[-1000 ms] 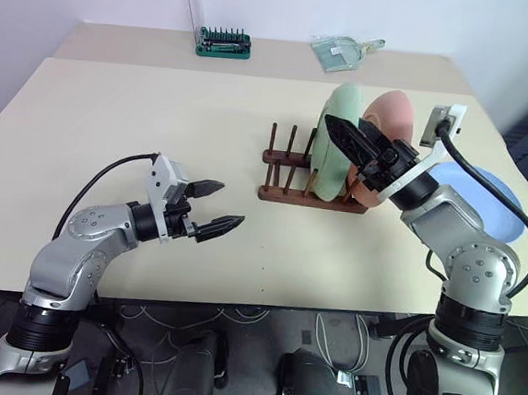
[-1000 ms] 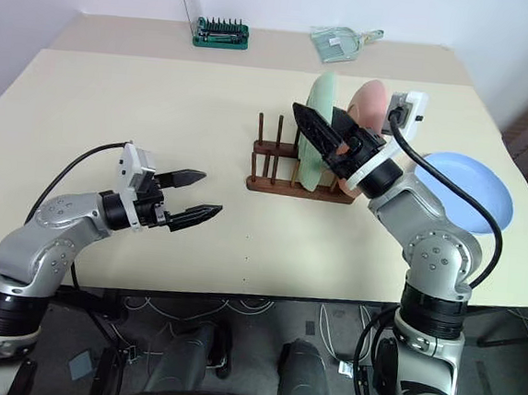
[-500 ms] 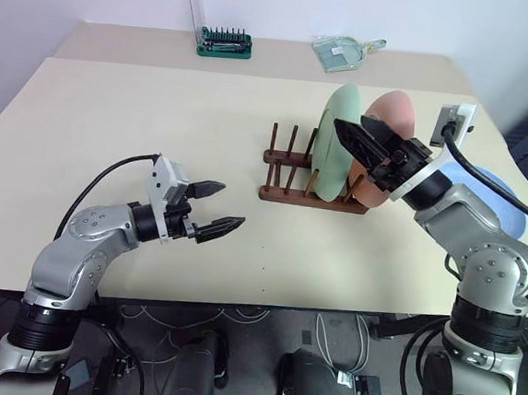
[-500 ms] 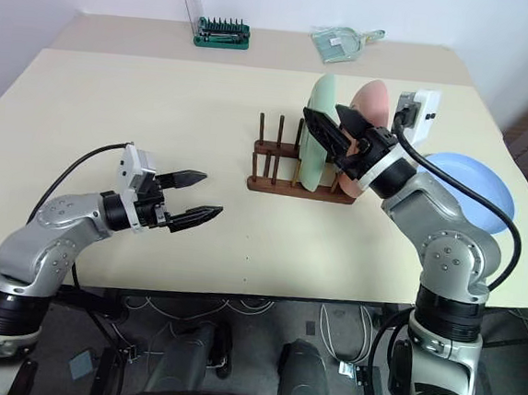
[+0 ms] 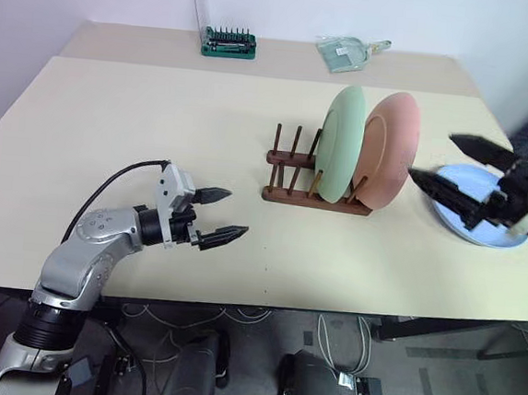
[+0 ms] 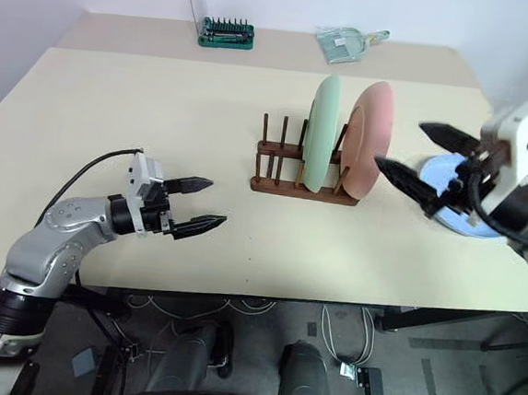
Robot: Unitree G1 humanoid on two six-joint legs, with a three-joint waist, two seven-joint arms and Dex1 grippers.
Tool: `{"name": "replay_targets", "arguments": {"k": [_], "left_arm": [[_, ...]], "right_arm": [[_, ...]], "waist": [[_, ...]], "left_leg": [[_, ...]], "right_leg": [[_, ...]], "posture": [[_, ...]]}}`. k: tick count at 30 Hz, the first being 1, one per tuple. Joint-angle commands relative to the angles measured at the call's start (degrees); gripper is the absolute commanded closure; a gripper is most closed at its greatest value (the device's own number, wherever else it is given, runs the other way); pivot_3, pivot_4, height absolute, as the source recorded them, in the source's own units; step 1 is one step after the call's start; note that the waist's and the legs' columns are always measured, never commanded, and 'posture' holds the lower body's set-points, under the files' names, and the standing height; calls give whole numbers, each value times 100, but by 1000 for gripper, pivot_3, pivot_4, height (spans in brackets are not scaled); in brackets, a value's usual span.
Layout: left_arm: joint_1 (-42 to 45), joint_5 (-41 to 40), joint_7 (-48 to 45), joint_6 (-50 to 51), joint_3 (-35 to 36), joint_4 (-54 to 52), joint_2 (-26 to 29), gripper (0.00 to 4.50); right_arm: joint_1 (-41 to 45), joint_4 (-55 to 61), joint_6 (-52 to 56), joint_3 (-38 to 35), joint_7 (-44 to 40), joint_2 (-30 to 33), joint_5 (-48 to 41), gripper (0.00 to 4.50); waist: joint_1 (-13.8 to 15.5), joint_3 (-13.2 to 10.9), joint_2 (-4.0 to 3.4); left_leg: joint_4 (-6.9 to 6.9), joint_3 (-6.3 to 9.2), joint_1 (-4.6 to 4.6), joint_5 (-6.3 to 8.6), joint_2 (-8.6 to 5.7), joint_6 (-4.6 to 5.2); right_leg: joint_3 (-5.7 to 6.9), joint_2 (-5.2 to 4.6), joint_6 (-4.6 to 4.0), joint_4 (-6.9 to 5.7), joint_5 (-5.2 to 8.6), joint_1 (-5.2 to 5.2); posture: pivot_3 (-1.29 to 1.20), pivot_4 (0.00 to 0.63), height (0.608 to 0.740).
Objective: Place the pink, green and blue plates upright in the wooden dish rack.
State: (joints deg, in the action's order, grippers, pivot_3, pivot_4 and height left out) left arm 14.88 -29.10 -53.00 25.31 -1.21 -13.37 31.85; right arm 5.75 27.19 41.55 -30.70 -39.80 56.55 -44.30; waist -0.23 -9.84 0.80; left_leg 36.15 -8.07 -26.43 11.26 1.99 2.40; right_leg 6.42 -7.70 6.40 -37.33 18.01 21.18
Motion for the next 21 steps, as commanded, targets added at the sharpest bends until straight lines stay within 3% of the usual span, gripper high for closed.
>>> {"name": "replay_targets", "arguments": {"k": [1, 5, 15, 18, 21], "left_arm": [[151, 42, -59, -171, -55, -33, -67, 0], [290, 70, -100, -136, -123, 78, -129, 0], [362, 63, 22, -12, -105, -27, -142, 0], [303, 43, 67, 17, -62, -96, -116, 0], [250, 10, 101, 68, -41, -168, -97, 0]], "right_arm": [[-297, -192, -255, -153, -87, 243, 677, 164], [-928, -1110, -853, 923, 318, 579, 2434, 164], [225, -3325, -2093, 2440, 976, -65, 4086, 164], [415, -3779, -2394, 2578, 1071, -190, 4356, 1020], [486, -3990, -2581, 2615, 1088, -277, 4489, 2574]], "waist": [[-35, 0, -3], [-41, 6, -3], [-57, -3, -29], [-44, -3, -28], [-38, -3, -28]], "left_leg": [[1, 0, -1, -1, 0, -1], [1, 0, 3, -2, 1, -4], [8, -4, 4, -5, 0, -7], [7, -4, 3, -5, -2, -7], [9, -4, 4, -5, -3, -6]], "right_leg": [[0, 0, 0, 0, 0, 2], [0, 1, 0, -4, 0, 0], [-2, 3, 1, -8, 0, 0], [-1, 3, 3, -7, 1, -1], [-1, 2, 3, -6, 0, -7]], "posture": [[0, 150, 736], [0, 150, 736], [0, 150, 736], [0, 150, 736], [0, 150, 736]]}}
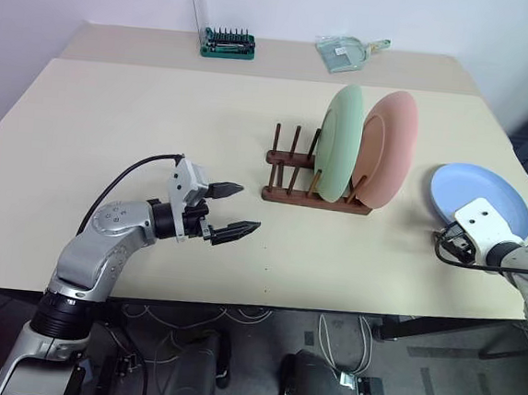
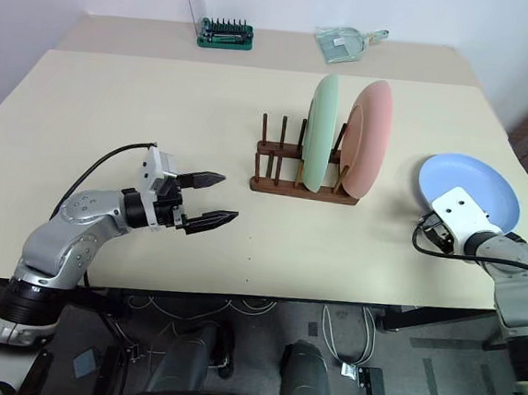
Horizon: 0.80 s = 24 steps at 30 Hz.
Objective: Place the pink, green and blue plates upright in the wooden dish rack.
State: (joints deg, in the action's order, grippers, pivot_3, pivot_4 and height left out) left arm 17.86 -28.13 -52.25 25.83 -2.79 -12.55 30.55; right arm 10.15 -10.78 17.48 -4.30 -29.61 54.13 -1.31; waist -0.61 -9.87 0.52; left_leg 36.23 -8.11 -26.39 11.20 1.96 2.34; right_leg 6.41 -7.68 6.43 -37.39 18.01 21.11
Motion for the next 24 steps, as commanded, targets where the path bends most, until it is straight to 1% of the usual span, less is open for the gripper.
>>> {"name": "replay_targets", "arguments": {"k": [1, 3, 4, 10, 12, 14, 16, 20, 23, 24], "left_arm": [[-57, -96, 35, 34, 121, -271, 36, 0], [-64, -102, 56, 63, 123, -312, 40, 0], [-63, -106, 65, 78, 123, -329, 41, 0], [-32, -119, 87, 150, 138, -374, 45, 0], [22, -69, 120, 15, 171, -307, -3, 0], [90, -30, 136, -84, 228, -104, -21, 0], [132, 12, 100, -177, 269, 98, 0, 0], [171, 106, 40, -323, 296, 287, 80, 0], [184, 113, 39, -356, 315, 327, 78, 0], [175, 118, 51, -365, 329, 334, 77, 0]], "right_arm": [[53, -206, -210, -41, 55, -51, 207, 3076], [53, -159, -230, -108, 55, -68, 221, 4101], [47, -125, -235, -138, 71, -65, 243, 4479], [-17, 507, -145, -394, 253, 23, 446, 4479], [203, 1069, 2, -627, 427, 54, 486, 4479], [695, 1644, 3, -844, 527, 51, 391, 4479], [1240, 1984, -78, -939, 558, 17, 279, 4479], [2561, 2575, -14, -913, 401, -366, -367, 4479], [3043, 2913, 241, -815, 219, -672, -841, 4479], [3275, 3134, 446, -720, 134, -942, -1259, 4479]], "waist": [[-2, 0, 0], [-5, 0, 0], [-7, 0, 0], [-16, 0, -5], [-23, -5, -15], [-37, -7, -31], [-62, -14, -59], [-26, -13, -57], [15, -13, -45], [15, -13, -44]], "left_leg": [[0, 0, 0, 0, 0, 0], [0, 0, 1, 0, 0, 0], [0, 0, 1, 0, 0, 0], [-1, 0, 2, 0, 1, -1], [-1, 0, 3, -1, 2, -2], [0, 0, 2, -2, 2, -3], [2, -3, 2, -4, 2, -6], [-8, -2, 1, -8, 6, -13], [-5, -2, -3, -7, 5, -12], [-3, -2, -4, -6, 3, -10]], "right_leg": [[0, 0, 0, 0, 0, 0], [0, 1, 0, 0, 0, 0], [0, 1, 0, 0, 0, 0], [0, 1, 0, -2, 0, 0], [-1, 1, 0, -4, 0, 1], [-3, 1, 0, -9, 0, 6], [-7, 1, -1, -15, -1, 13], [-7, 7, -3, -20, 1, 23], [-2, 6, -3, -10, 1, 16], [-2, 4, -2, -8, 1, 13]], "posture": [[0, 150, 736], [0, 150, 736], [0, 150, 736], [0, 150, 736], [0, 150, 736], [0, 150, 736], [0, 150, 736], [0, 150, 736], [0, 150, 736], [0, 150, 736]]}}
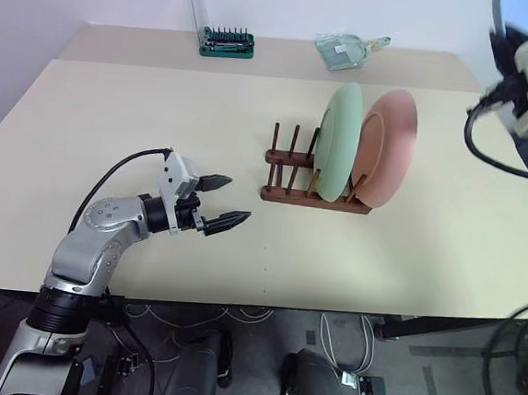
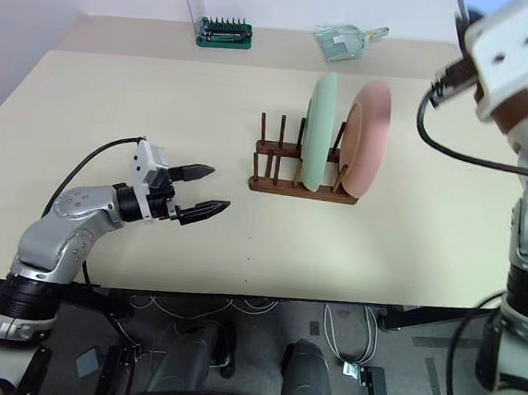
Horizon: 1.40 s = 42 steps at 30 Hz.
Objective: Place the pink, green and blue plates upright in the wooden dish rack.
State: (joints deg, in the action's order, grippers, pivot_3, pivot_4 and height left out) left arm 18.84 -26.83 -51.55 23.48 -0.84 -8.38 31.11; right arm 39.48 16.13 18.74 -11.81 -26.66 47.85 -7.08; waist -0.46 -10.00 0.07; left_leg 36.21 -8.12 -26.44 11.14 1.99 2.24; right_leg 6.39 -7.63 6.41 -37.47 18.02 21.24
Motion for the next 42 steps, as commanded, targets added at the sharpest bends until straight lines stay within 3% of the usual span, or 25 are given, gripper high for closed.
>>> {"name": "replay_targets", "arguments": {"k": [1, 6, 12, 15, 22, 42], "left_arm": [[57, 2, 0, -142, 144, -81, 23, 0], [-29, 24, 124, -168, 242, -115, 27, 0], [-194, 47, 193, -194, 426, -135, 176, 0], [-255, 51, 218, -188, 461, -176, 218, 0], [-282, 46, 222, -153, 474, -223, 242, 0], [-254, 71, 138, -182, 434, -209, 268, 0]], "right_arm": [[549, 708, 567, 173, -236, -683, -1240, 4479], [719, 1329, 1463, 445, -127, -2173, -3132, 4479], [376, 1348, 2174, 616, 643, -3462, -4548, 4479], [135, 1027, 2407, 543, 1184, -3881, -4824, 4479], [-228, 822, 2561, 371, 1770, -4127, -5263, 4479], [-617, 445, 2576, 315, 2080, -4160, -5247, 4479]], "waist": [[-18, 0, 1], [-59, 0, -1], [-31, 3, 5], [-45, 4, 7], [-51, 4, 7], [-62, 4, 7]], "left_leg": [[2, 0, -1, 1, -2, 2], [-3, 0, 2, -2, 7, -2], [3, 1, -2, 1, -2, 4], [1, 1, 0, 1, -2, 3], [-2, 0, -2, 1, -2, 2], [-4, -1, -2, -1, 0, -1]], "right_leg": [[0, -2, 1, 0, 0, -1], [-2, 3, -2, -24, -1, 13], [-1, -3, -2, -26, -1, 11], [-2, -2, -2, -28, -1, 12], [-2, -1, -2, -29, -1, 17], [-5, 0, -2, -31, 0, 20]], "posture": [[0, 150, 736], [0, 150, 736], [0, 150, 736], [0, 150, 736], [0, 150, 736], [0, 150, 736]]}}
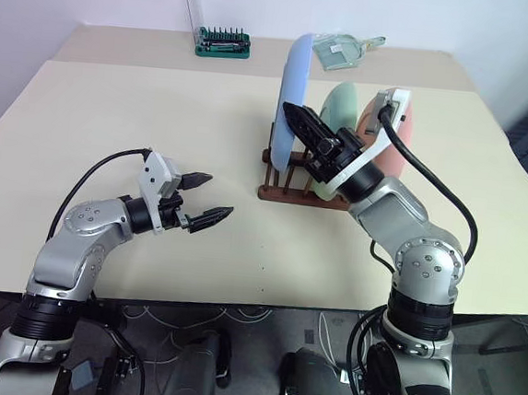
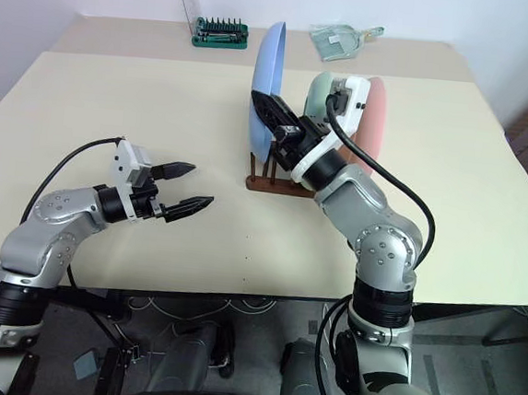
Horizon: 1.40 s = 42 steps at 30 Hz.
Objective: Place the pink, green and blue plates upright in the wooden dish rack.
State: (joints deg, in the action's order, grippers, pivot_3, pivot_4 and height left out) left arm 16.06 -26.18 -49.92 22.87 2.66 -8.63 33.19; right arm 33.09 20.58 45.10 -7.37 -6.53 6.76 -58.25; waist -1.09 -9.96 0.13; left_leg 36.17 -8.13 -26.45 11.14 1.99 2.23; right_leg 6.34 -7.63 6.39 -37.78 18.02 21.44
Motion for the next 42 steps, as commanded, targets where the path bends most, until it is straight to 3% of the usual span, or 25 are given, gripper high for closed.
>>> {"name": "replay_targets", "arguments": {"k": [1, 4, 7, 14, 22, 27, 31, 33, 36, 39, 42], "left_arm": [[24, 8, -24, -122, 90, -185, 60, 0], [19, 10, 11, -191, 137, -197, 18, 0], [8, -6, 31, -242, 163, -217, -13, 0], [8, 6, 33, -236, 148, -219, -2, 0], [12, 2, 16, -230, 133, -211, -4, 0], [11, -1, 21, -220, 129, -212, -13, 0], [-20, 5, 31, -234, 140, -207, -21, 0], [-37, 7, 38, -237, 145, -202, -28, 0], [-83, 30, 31, -286, 148, -153, -41, 0], [-48, 129, 71, -387, 169, 72, -54, 0], [79, 221, 53, -547, 243, 515, -27, 0]], "right_arm": [[23, -32, -60, -134, 77, -50, -132, 4479], [5, -69, -45, -147, 90, -59, -195, 4479], [-15, -103, -45, -174, 106, -69, -241, 3537], [-3, -96, -70, -121, 54, -14, -192, 32], [187, 226, -73, -14, -57, 246, -36, 32], [411, 783, 72, 319, -499, 1049, 345, 32], [276, 1509, -41, 389, -1135, 2196, 879, 32], [86, 1706, -144, 89, -1449, 2657, 855, 32], [-664, 1679, -330, -1030, -1896, 3369, 833, 32], [-1835, 1625, -564, -1901, -2544, 4007, 1213, 32], [-3195, 1490, -740, -2671, -3140, 4147, 1441, 32]], "waist": [[1, 0, 0], [2, 0, 0], [-1, 0, 0], [1, 0, 0], [3, 0, -1], [4, -2, -3], [34, -2, -2], [46, -1, 0], [81, 0, 5], [113, -1, 6], [171, 1, 9]], "left_leg": [[0, 0, 0, 0, 0, 0], [-1, 0, 0, 0, 0, 0], [-1, 0, 0, 0, 0, 0], [-1, 0, 0, 0, 0, 0], [-1, 0, 0, 1, 0, 0], [-2, 0, -1, 1, 0, 0], [-2, 0, -3, 3, 0, 2], [-2, 0, -4, 5, -1, 5], [-4, 0, -4, 7, -1, 8], [-3, 0, -4, 12, -5, 16], [-5, 1, 0, 12, -1, 17]], "right_leg": [[0, 0, 0, 0, 0, 0], [0, 0, 0, 1, 0, 0], [0, 0, 0, 0, 0, 0], [-1, 0, 0, 1, 0, 0], [-1, -1, 0, 1, 0, 1], [-1, -2, 0, 2, 0, 4], [0, -4, 0, 12, 0, 2], [1, -5, 0, 18, 0, 1], [3, -5, 1, 29, -1, -9], [5, -7, 3, 42, -2, -16], [5, -3, 3, 43, -2, -20]], "posture": [[0, 150, 736], [0, 150, 736], [0, 150, 736], [0, 150, 736], [0, 150, 736], [0, 150, 736], [0, 150, 736], [0, 150, 736], [0, 150, 736], [0, 150, 736], [0, 150, 736]]}}
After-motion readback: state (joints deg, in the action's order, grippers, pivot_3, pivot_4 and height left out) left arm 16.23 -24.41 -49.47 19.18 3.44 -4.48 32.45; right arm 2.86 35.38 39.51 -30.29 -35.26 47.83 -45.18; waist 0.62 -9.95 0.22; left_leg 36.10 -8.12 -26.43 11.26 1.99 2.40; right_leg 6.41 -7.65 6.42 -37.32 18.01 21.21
